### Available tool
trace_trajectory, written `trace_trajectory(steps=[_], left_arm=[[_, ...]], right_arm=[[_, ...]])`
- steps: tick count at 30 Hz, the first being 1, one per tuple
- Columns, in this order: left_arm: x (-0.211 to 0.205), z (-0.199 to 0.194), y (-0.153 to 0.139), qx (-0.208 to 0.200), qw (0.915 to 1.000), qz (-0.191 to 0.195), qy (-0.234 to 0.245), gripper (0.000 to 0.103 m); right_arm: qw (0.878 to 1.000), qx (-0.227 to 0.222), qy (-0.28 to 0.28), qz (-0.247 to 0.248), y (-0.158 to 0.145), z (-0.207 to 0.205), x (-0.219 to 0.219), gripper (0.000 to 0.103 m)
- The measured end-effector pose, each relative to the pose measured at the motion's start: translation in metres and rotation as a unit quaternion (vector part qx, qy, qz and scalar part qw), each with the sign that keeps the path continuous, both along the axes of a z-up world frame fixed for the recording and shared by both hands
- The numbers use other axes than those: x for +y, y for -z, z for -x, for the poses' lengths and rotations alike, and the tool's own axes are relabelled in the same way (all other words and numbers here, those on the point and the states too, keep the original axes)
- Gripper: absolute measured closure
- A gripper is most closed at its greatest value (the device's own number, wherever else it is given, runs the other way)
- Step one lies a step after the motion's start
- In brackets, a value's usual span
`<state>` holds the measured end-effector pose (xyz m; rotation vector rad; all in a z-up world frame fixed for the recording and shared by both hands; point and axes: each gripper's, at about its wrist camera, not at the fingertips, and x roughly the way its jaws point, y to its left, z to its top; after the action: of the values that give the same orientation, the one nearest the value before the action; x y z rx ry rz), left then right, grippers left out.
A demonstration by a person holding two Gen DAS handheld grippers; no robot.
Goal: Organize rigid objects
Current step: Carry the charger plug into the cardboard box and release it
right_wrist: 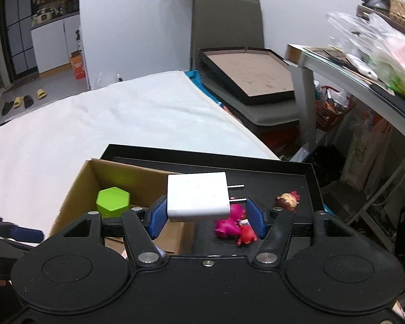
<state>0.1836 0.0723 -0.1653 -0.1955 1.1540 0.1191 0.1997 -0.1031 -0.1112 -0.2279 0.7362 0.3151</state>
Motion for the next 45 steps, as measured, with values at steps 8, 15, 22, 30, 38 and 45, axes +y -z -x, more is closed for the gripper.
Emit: trace_trajectory(steps=[8,15,22,30,38,45], left_arm=[[0.009,-0.002,0.008,0.009,0.9995,0.03,0.009,0.082],[0.015,0.0,0.009,-0.003,0.9989,0.047,0.006,0.087],[0.014,-0.001,0.009,-0.002,0.999,0.044,0.009,0.087],[0.012,-0.002,0.008,0.001,0.9992,0.039,0.007,0.087],[0.008,0.001,0.004,-0.006,0.9997,0.022,0.005,0.086],[0.003,0.003,0.0,-0.011,0.9999,0.003,0.006,0.086]], right_arm=[[1.0,0.009,-0.022,0.016,0.003,0.001,0.031,0.043],[0.999,0.026,-0.021,0.031,0.012,-0.003,0.045,0.043],[0.998,0.036,-0.021,0.038,0.019,-0.008,0.052,0.04],[0.999,0.032,0.001,0.032,0.014,-0.008,0.039,0.034],[0.999,0.031,0.028,0.016,0.012,-0.011,0.013,0.033],[0.999,0.025,0.041,0.0,0.014,-0.01,-0.007,0.033]])
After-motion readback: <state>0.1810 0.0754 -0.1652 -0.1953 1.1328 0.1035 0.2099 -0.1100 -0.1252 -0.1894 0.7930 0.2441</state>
